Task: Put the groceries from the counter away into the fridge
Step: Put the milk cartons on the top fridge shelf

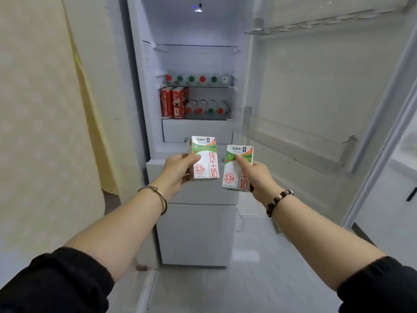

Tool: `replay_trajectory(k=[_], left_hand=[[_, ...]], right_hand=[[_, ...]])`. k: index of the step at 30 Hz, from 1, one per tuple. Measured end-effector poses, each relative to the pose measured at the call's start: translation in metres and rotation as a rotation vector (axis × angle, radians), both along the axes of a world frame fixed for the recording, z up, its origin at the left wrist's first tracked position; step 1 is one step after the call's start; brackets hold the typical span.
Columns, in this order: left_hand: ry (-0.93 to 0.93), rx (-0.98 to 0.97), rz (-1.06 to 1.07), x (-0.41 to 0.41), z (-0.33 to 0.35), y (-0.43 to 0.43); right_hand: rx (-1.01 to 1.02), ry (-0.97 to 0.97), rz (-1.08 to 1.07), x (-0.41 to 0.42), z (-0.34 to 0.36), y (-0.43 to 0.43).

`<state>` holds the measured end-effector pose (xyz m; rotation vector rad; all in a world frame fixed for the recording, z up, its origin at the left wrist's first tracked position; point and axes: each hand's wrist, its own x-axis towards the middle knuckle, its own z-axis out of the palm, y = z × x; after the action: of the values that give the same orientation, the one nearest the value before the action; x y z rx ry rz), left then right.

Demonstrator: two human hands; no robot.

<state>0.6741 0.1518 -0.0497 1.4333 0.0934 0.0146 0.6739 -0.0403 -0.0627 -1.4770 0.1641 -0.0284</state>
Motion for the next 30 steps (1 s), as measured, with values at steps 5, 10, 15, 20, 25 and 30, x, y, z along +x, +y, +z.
replay_trajectory(k=[5,10,15,20,25,30], left_hand=[[-0.071,0.017,0.032,0.092,0.033,0.044],[-0.140,0.038,0.041,0.188,0.078,0.088],[-0.190,-0.041,0.054,0.271,0.111,0.110],[-0.257,-0.108,0.063,0.343,0.141,0.114],[-0.387,-0.079,0.080,0.409,0.181,0.114],[-0.531,-0.009,0.102,0.472,0.238,0.106]], right_hand=[[0.018,-0.068,-0.001,0.101,0.035,0.039],[0.033,-0.113,-0.017,0.203,0.076,0.074],[0.055,-0.191,-0.070,0.281,0.111,0.096],[0.090,-0.300,-0.152,0.348,0.150,0.115],[0.046,-0.455,-0.171,0.407,0.207,0.128],[0.035,-0.598,-0.176,0.467,0.264,0.131]])
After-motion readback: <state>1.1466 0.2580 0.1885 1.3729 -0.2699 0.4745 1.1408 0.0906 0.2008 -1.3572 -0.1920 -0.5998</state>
